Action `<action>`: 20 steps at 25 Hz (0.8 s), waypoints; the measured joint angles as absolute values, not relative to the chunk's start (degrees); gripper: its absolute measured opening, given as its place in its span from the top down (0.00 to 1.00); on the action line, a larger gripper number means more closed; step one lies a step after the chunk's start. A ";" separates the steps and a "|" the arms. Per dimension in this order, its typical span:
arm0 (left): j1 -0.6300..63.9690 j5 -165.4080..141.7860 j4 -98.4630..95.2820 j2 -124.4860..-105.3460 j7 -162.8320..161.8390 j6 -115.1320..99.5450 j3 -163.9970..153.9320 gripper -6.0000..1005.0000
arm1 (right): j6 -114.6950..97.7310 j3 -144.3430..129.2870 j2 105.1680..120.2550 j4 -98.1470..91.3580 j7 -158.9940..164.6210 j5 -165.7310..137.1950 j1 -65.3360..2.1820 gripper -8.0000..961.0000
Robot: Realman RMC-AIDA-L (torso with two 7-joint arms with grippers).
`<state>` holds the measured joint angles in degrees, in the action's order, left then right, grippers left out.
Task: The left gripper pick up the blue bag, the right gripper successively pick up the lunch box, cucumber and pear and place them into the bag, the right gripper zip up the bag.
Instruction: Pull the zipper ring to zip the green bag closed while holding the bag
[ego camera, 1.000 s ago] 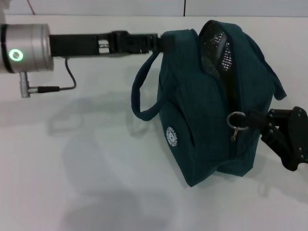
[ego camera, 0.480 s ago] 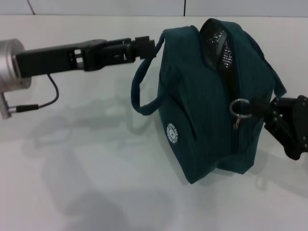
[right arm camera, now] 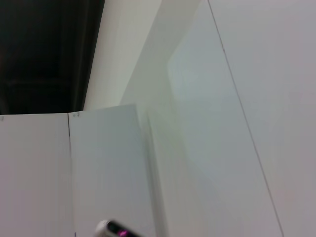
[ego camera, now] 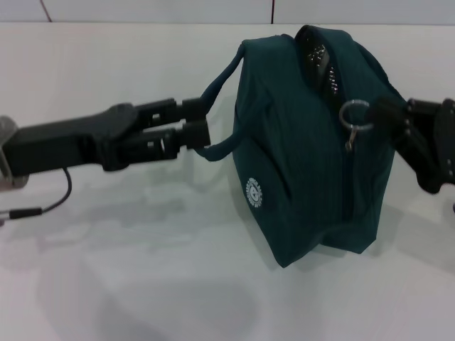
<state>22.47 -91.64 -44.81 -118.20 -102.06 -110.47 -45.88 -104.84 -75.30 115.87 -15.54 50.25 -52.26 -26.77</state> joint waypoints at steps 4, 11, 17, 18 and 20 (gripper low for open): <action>20.69 -93.29 -43.52 -118.80 -98.03 -110.54 -45.93 0.20 | -103.32 -75.25 115.85 -15.69 50.11 -50.13 -27.73 0.99; 19.43 -95.26 -38.92 -119.35 -91.24 -110.57 -46.65 0.20 | -101.41 -75.23 115.84 -16.21 50.09 -46.86 -30.33 0.99; 19.39 -95.64 -34.86 -119.42 -86.74 -109.15 -46.65 0.20 | -99.51 -75.81 116.04 -16.28 50.20 -46.76 -34.01 0.99; 19.39 -95.66 -34.20 -119.43 -86.13 -108.43 -46.61 0.20 | -99.42 -76.05 116.07 -16.16 50.23 -46.85 -34.47 0.99; 19.39 -95.65 -33.16 -119.49 -84.93 -106.66 -46.52 0.20 | -99.18 -76.89 116.10 -15.92 50.32 -46.97 -35.38 0.99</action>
